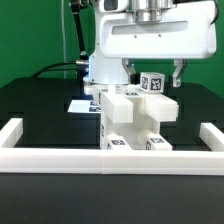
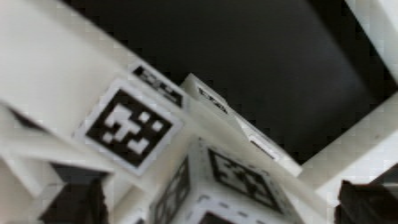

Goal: Assemble chair

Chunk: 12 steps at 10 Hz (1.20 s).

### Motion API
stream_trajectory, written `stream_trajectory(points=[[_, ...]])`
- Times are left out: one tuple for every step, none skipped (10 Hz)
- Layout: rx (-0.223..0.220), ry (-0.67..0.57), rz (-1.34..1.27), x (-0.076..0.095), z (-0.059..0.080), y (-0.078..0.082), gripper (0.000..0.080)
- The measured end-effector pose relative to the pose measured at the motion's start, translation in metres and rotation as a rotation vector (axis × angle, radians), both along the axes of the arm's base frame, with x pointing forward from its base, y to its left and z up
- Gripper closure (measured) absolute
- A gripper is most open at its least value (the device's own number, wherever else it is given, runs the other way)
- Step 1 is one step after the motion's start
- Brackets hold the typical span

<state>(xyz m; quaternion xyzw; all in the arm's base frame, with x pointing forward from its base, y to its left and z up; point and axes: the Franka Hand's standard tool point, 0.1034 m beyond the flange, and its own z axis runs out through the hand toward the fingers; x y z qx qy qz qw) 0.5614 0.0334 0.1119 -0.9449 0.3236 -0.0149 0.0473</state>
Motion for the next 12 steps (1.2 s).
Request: stream_trajectory(points=[[-0.006, -0.009, 0.091, 0.0009, 0.0007, -0.0004, 0.0151], [-0.011, -0.016, 0.172, 0.0009, 0.0006, -0.0010, 0.0151], [-0.016, -0.022, 0.256, 0.0008, 0.0005, -0.0025, 0.0151], [-0.023, -0.028, 0.338, 0.0008, 0.0004, -0.0022, 0.0151], [-0.035, -0.032, 0.424, 0.0006, 0.0004, -0.0020, 0.0151], [-0.046, -0.034, 0.492, 0.0005, 0.0002, -0.0010, 0.0151], [-0.049, -0.036, 0.533, 0.0004, 0.0002, -0.0002, 0.0151], [-0.060, -0.041, 0.637, 0.0004, 0.0002, -0.0011, 0.0151], [-0.068, -0.045, 0.716, 0.0005, 0.0003, -0.0017, 0.0151], [-0.071, -0.048, 0.768, 0.0006, 0.0005, -0.0017, 0.0151], [-0.075, -0.051, 0.821, 0.0005, 0.0004, -0.0024, 0.0151], [-0.079, -0.055, 0.894, 0.0004, -0.0001, -0.0036, 0.0266]])
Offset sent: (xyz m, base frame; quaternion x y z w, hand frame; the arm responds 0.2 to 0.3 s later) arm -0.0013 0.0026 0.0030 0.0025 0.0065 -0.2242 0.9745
